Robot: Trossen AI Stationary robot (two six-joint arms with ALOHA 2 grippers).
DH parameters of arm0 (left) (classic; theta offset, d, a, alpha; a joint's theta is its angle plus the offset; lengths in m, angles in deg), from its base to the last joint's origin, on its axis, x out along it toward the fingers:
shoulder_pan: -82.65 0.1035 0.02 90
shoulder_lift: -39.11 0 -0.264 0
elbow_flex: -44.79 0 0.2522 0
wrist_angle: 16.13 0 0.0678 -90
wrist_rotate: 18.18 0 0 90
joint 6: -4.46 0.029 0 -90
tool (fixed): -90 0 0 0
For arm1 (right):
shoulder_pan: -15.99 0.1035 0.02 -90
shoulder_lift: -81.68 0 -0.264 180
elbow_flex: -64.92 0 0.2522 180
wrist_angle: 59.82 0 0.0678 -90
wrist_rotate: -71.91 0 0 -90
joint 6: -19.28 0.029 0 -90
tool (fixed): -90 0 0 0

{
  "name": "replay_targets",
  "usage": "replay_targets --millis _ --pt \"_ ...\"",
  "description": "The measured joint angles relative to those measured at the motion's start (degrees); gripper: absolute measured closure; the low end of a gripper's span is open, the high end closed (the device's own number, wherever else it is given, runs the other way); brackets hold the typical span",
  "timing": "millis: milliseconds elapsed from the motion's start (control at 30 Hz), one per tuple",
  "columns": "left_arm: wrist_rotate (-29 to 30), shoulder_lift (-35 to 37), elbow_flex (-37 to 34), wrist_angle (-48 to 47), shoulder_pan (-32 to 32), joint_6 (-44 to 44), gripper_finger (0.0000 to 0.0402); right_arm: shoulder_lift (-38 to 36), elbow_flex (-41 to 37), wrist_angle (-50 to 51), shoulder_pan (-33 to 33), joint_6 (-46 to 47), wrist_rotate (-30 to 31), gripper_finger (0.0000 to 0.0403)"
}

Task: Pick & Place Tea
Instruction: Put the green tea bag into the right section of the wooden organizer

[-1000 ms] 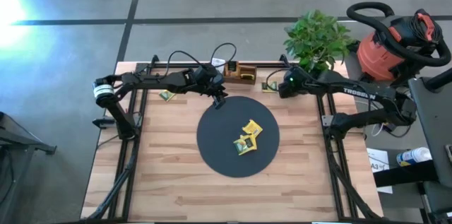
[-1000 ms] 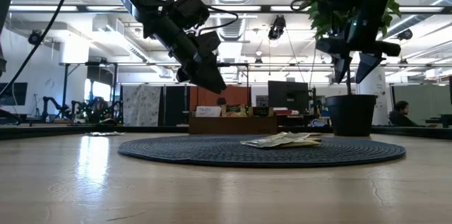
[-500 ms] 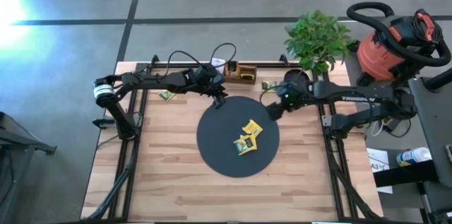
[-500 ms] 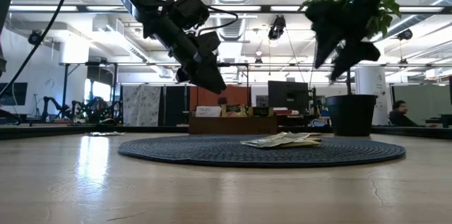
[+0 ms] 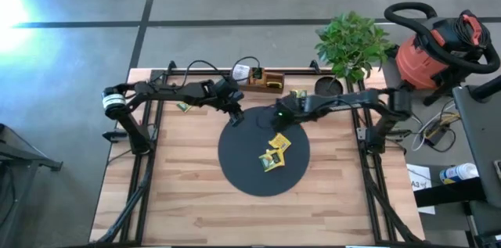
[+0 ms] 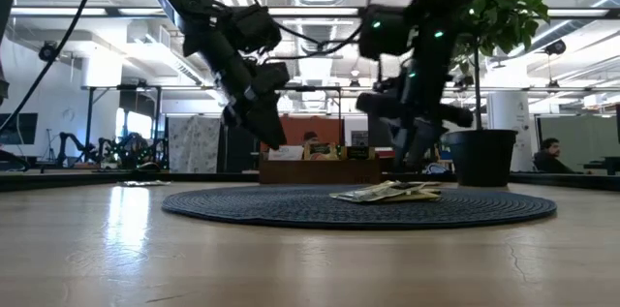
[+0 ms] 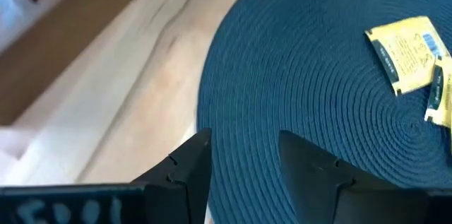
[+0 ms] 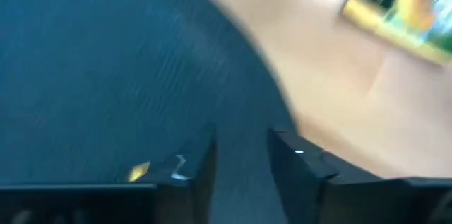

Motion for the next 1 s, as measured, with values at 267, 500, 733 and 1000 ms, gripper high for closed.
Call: replay_targets --millis 267,500,733,1000 --pt "0.51 3.20 -4.40 0.35 -0.04 -2.87 0.0243 9.10 13.03 11.18 -5.61 -0.65 10.37 0.0382" --pt "0.70 4.15 -5.93 0.81 -0.01 -4.45 0.0243 16.26 17.91 12.93 -11.44 -7.00 7.35 0.0394" --pt "0.70 4.40 -6.03 0.71 -0.01 -5.34 0.0243 18.31 19.61 12.93 -14.08 -10.34 6.06 0.0394" --pt "0.69 4.42 -6.03 0.71 -0.01 -5.64 0.0243 18.25 16.50 13.22 -15.49 -9.36 5.83 0.0394"
